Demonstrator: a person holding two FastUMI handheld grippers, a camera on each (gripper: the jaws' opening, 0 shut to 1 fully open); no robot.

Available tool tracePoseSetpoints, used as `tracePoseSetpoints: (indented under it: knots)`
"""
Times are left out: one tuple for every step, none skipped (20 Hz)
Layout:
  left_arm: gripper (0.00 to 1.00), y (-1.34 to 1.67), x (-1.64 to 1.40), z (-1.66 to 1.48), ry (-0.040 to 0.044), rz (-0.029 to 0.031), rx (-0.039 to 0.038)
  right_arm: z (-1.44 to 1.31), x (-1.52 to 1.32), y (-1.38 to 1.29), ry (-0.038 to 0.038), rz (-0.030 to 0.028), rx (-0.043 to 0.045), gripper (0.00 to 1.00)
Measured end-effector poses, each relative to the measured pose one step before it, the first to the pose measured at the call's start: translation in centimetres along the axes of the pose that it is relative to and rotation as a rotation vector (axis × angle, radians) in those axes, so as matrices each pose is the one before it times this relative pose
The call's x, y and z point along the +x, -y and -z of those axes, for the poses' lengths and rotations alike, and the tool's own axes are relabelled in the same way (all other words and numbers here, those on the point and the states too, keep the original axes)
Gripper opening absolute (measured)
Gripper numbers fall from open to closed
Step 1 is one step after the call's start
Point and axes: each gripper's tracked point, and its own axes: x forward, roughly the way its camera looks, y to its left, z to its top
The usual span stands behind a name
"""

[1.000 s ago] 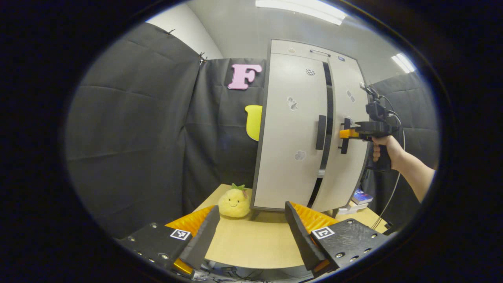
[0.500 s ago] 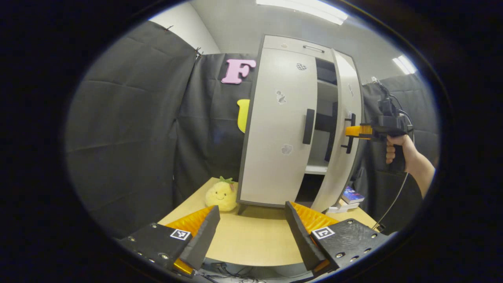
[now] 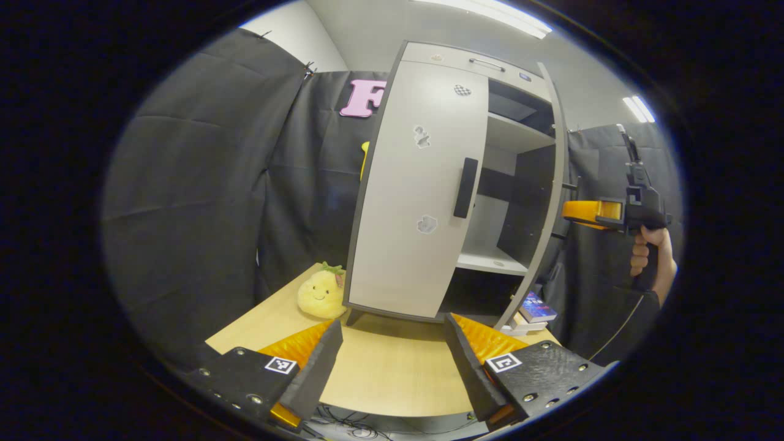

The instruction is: Open the right door of the double-door shoe cabinet with the right hand, and open the left door with the left hand.

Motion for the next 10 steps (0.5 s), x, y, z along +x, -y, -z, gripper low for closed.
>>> tracePoseSetpoints:
  knots:
    - [0.95,0.734,-0.001,-0.016,-0.00349,-0.00265,0.00374,-0.116,-0.569,0.503,-0.00025,-0.00571,-0.00276,0.07]
    - [0.95,0.688,0.005,-0.101,-0.0033,-0.00631,0.01109,0.027,-0.661,0.468,0.00422,-0.00318,-0.00053,0.07]
    - [0.95,0.493,-0.071,-0.153,0.00105,-0.01216,0.01729,0.032,-0.592,0.496,0.00128,-0.00374,0.00217,0.07]
    - [0.95,0.505,-0.283,-0.176,0.00362,-0.01347,0.01753,0.007,-0.515,0.615,0.00367,-0.00229,0.00698,0.07]
    - [0.95,0.373,-0.197,-0.121,0.00254,-0.01623,0.01309,0.032,-0.473,0.75,0.00348,-0.00491,0.00087,0.07]
    - [0.95,0.472,-0.319,0.168,0.00022,-0.01358,0.00576,-0.158,-0.586,0.739,0.00534,-0.00588,0.0011,0.07]
    - [0.95,0.613,-0.169,0.045,-0.00169,-0.01025,-0.00087,-0.032,-0.669,0.682,0.00301,-0.00664,0.00265,0.07]
    - [0.95,0.638,-0.311,0.243,-0.00269,-0.01097,-0.00358,-0.091,-0.495,0.738,0.00327,-0.00808,0.00755,0.05]
    - [0.95,0.474,-0.115,0.138,-0.00251,-0.01262,-0.00353,-0.059,-0.423,0.92,0.00128,-0.00795,0.00816,0.07]
    - [0.95,0.481,-0.136,0.274,-0.00058,-0.01319,-0.00353,-0.163,-0.413,0.934,0.00311,-0.00739,0.00357,0.07]
